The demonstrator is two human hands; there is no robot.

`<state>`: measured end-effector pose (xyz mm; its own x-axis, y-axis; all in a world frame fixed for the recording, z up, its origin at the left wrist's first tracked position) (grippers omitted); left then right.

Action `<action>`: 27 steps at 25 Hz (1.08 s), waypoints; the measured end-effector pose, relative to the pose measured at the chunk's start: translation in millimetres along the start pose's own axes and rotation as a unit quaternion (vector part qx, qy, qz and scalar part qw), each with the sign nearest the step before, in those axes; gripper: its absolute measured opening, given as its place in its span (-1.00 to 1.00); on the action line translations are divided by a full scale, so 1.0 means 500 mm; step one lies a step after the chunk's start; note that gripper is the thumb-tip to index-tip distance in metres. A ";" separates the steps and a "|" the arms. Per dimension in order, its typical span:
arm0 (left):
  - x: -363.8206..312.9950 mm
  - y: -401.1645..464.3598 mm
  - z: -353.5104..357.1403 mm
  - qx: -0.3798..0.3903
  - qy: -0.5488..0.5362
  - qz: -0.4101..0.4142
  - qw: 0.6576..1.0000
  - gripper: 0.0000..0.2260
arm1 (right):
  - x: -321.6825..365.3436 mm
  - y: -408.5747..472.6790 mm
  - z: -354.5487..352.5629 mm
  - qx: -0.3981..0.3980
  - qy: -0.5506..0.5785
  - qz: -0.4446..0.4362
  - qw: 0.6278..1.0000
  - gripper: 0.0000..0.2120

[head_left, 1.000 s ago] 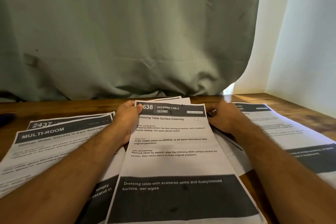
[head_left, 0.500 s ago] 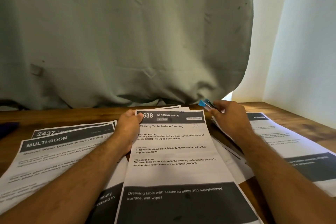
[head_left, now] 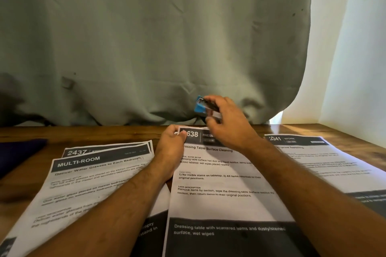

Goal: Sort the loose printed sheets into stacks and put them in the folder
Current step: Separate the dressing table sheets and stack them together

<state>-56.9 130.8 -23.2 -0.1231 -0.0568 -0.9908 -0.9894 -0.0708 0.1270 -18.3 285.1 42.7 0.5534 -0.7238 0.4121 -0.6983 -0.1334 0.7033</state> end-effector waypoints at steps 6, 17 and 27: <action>0.000 0.003 0.008 0.002 -0.003 0.030 1.000 -0.85 | -0.017 0.022 0.028 0.072 -0.102 0.012 0.992 -0.68; -0.003 -0.010 0.014 0.025 0.014 0.081 0.996 -0.85 | -0.028 0.004 0.035 0.069 -0.029 0.058 0.996 -0.76; -0.002 -0.012 0.000 -0.008 0.010 0.107 0.994 -0.89 | -0.032 -0.008 0.029 0.047 -0.010 0.077 0.996 -0.78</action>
<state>-50.6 131.3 -23.1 -0.3282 -0.0919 -0.9401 -0.9396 -0.0708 0.3349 -31.1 287.2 24.9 0.4287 -0.7535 0.4984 -0.8139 -0.0826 0.5751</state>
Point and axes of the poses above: each hand's wrist, its own y-axis towards the middle knuckle, its own z-axis out of the palm, x = y × z, the point moved 1 cm from there along y, towards the middle knuckle, and after that the axes turned 8 degrees about y, right-handed, at the moved point
